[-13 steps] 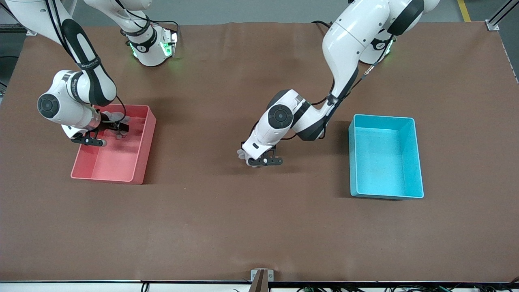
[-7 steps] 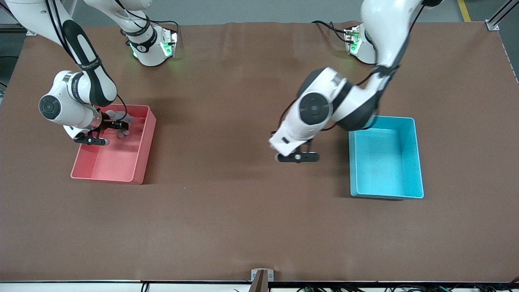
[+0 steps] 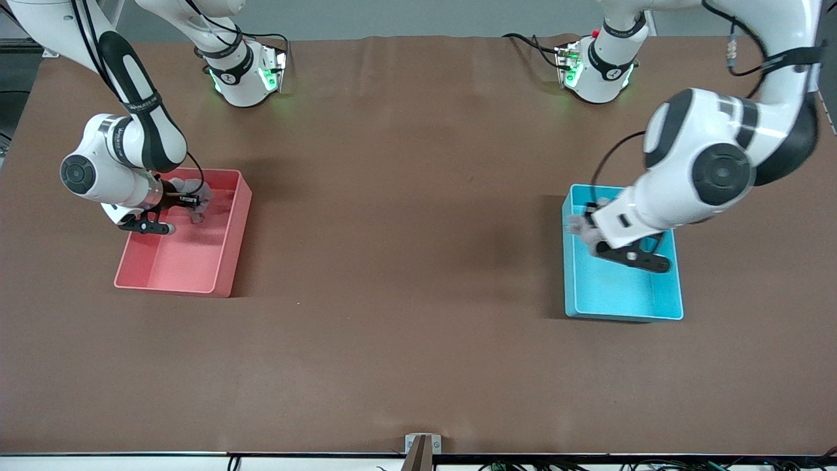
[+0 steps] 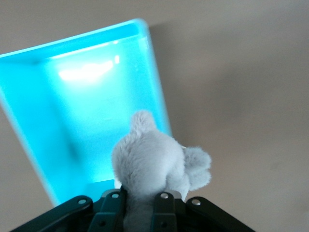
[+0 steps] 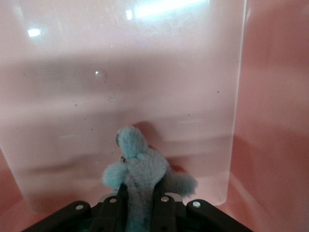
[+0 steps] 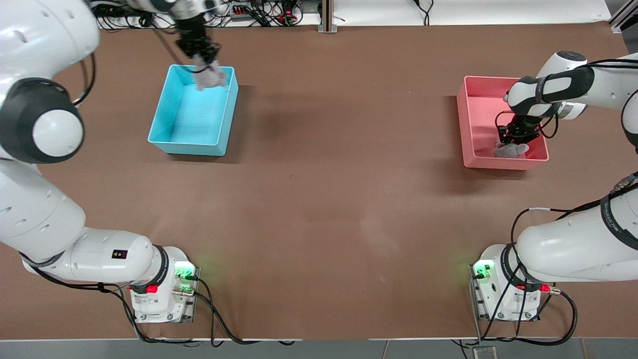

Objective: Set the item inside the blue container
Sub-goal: 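Release the toy in the cyan box while the right gripper grasps another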

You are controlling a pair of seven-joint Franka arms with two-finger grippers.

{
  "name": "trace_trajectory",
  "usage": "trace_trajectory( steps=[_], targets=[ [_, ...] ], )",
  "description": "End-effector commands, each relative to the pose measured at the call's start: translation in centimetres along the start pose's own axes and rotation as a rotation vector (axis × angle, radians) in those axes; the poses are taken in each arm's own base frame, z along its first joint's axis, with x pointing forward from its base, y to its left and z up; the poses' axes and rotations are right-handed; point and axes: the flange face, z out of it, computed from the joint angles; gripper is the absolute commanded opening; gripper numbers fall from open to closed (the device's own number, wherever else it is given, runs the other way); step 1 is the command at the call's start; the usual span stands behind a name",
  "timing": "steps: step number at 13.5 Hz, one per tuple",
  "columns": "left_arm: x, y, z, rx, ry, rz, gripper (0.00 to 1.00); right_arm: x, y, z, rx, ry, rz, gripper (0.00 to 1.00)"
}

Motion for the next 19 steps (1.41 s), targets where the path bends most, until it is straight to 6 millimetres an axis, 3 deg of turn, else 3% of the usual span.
trace_trajectory(
  steps=[1, 5, 7, 9, 12, 16, 18, 19],
  targets=[
    [-2.6, -3.1, 3.5, 0.076, 0.022, 0.083, 0.19, 0.0, 0.3, -0.8, -0.005, -0.018, -0.005, 0.00],
    [-3.9, -8.0, 9.4, 0.132, 0.048, 0.137, 0.19, 1.8, 0.3, -4.3, -0.006, -0.051, -0.001, 0.00],
    [-3.9, -10.3, 11.9, 0.114, 0.020, 0.116, 0.19, 3.1, 0.2, -7.4, -0.007, -0.054, 0.051, 0.00],
    [-3.5, -10.7, 13.7, 0.099, 0.016, 0.113, 0.19, 4.5, -1.0, -11.8, -0.010, -0.061, 0.084, 0.00],
    [-2.8, -10.4, 16.2, 0.077, 0.003, 0.110, 0.19, 5.3, -6.6, -16.1, -0.023, -0.051, 0.172, 0.00],
    [-2.0, -10.2, 18.4, 0.059, -0.012, 0.113, 0.20, 4.3, -15.7, -17.7, 0.036, -0.027, 0.305, 0.00],
    [-1.8, -10.1, 18.5, 0.057, -0.011, 0.114, 0.24, 3.6, -19.6, -19.1, 0.088, -0.001, 0.340, 0.00],
    [-1.8, -10.1, 18.4, 0.057, -0.010, 0.113, 0.31, 3.3, -21.8, -19.5, 0.095, 0.019, 0.365, 0.00]
  ],
)
